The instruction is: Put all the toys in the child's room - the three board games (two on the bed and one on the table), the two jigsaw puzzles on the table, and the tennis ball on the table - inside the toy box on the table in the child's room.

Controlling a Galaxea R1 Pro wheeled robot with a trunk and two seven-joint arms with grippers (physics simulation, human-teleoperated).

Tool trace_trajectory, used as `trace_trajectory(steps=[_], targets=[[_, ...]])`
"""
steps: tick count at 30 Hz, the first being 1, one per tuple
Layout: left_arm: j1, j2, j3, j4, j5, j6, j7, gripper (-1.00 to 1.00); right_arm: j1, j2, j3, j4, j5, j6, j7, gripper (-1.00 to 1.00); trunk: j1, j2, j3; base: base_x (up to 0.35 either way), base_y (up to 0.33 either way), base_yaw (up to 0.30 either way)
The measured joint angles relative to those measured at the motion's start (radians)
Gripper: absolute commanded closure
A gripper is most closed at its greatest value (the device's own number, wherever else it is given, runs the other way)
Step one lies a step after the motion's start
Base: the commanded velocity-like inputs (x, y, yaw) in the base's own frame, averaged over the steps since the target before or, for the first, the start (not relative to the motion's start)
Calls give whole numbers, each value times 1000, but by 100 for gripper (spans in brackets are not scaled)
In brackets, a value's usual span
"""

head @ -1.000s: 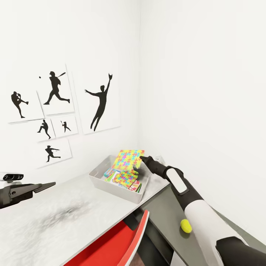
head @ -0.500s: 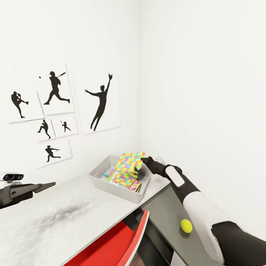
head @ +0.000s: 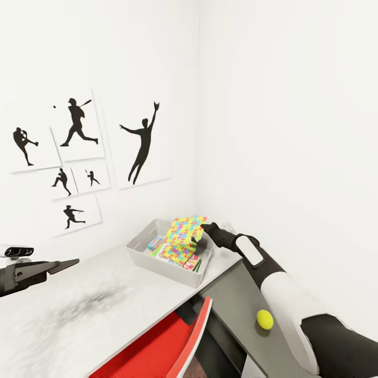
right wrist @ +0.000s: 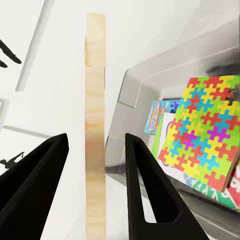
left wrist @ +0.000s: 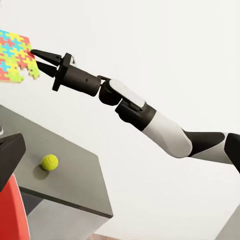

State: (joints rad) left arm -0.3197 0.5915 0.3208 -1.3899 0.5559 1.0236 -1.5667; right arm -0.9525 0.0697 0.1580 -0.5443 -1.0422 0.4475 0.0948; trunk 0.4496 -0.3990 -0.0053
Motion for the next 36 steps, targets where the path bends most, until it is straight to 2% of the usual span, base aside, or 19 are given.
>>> trace_trajectory(steps=[8,17,20,23,26,30,36], targets=[[-5,2,4,0,-1,5,0,-100,-3,-15,-8,3,-1,-1,-2,100,0,1,-12,0,0,0],[-22,8,6,27,5,9,16,-100,-32,-27,-9,6,-3,0,-12,100,0,2,-26,0,0,0],[-35,11,8,120,4,5,66,-100,-35,-21,-9,7,-4,-1,-41,100,0,2,-31,0,0,0],[-62,11,12,279,-1,-5,126,-100,-36,-17,-9,7,-5,0,-57,100,0,2,-36,0,0,0],[-70,14,15,361,1,-18,134,-100,-36,-18,-9,7,-5,3,-60,100,0,2,-41,0,0,0],[-73,18,16,390,5,-24,125,-100,-36,-17,-9,6,-8,6,-61,100,0,1,-47,0,0,0],[-73,18,17,390,8,-25,115,-100,-36,-13,-8,4,-8,7,-61,100,0,1,-57,0,0,0]])
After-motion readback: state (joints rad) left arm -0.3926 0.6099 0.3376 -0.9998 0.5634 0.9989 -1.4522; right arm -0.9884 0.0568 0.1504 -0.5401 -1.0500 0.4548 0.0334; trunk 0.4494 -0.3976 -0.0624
